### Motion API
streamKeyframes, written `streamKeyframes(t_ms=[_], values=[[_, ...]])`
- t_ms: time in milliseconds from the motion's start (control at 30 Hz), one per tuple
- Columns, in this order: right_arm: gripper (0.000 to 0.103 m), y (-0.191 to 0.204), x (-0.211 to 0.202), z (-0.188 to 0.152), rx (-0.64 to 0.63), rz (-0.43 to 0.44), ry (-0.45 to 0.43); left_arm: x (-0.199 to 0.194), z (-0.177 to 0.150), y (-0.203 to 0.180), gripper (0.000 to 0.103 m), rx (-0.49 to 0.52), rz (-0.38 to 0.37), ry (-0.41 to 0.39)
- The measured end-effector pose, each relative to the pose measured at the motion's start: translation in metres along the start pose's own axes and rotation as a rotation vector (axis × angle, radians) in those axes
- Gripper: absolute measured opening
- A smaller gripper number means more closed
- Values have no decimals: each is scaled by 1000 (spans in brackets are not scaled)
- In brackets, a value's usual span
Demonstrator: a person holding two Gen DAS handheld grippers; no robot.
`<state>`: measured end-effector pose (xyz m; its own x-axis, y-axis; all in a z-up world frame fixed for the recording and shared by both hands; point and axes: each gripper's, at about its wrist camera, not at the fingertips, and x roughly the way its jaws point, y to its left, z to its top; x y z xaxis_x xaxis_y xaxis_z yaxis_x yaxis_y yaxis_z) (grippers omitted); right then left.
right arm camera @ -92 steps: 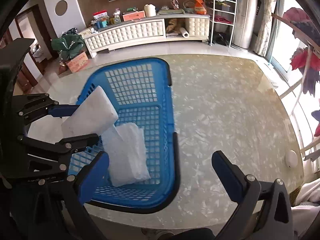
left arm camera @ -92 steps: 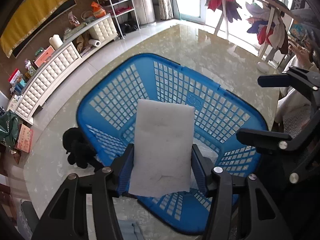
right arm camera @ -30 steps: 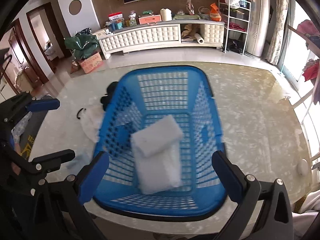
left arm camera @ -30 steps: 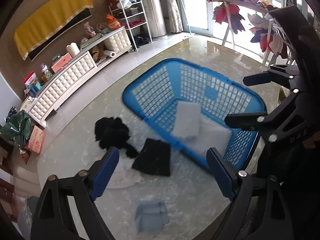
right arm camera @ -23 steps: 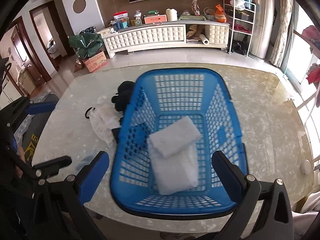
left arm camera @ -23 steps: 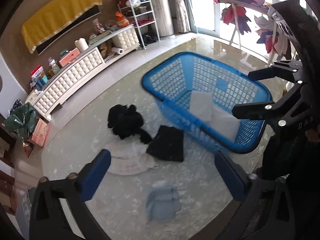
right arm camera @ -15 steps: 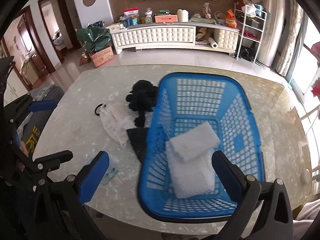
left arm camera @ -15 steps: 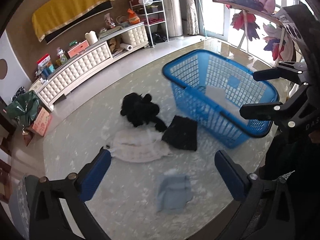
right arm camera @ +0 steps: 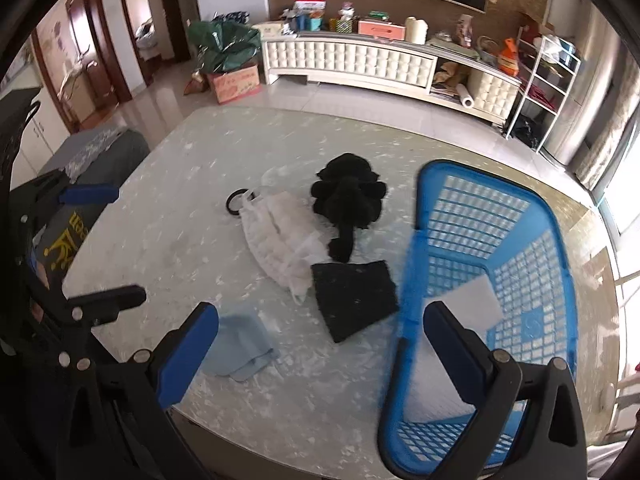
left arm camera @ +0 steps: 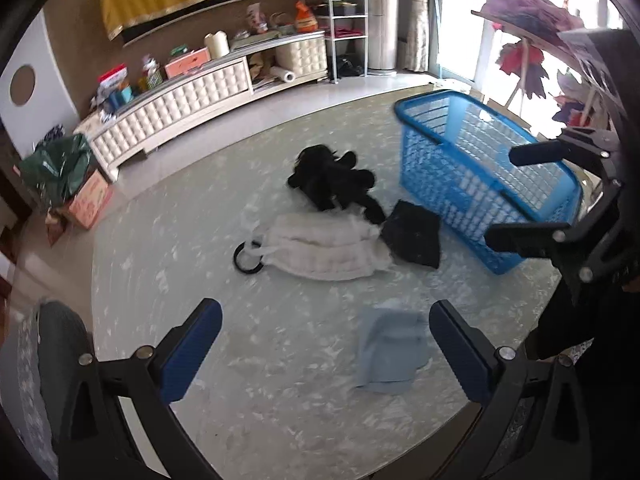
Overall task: Organize soft objects
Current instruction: 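Move both tools away from the basket back toward the remaining clothes, then grasp the light blue cloth with the left tool while the right tool grasps the black felt square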
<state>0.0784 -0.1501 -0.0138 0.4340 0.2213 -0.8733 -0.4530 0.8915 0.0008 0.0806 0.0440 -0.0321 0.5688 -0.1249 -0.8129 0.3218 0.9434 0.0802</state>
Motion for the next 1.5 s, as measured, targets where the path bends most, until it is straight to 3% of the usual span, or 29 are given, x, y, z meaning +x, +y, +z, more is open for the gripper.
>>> streamKeyframes(t_ms=[433,533,967,1400,1433,1500], values=[[102,44,58,1,-114,1,89,39,-23,40,103,-81,-29,67],[98,54,73,0,-153,-13,114,46,-27,42,103,-86,-43,87],[95,46,116,-15,-139,-44,187,88,-56,28,103,-22,-84,207],[94,35,126,-22,-124,-74,181,127,-66,15,103,-16,-163,276],[94,34,126,-23,-126,-77,180,128,-67,14,102,-19,-169,279],[94,34,126,-24,-128,-82,178,129,-69,13,87,-20,-178,285]])
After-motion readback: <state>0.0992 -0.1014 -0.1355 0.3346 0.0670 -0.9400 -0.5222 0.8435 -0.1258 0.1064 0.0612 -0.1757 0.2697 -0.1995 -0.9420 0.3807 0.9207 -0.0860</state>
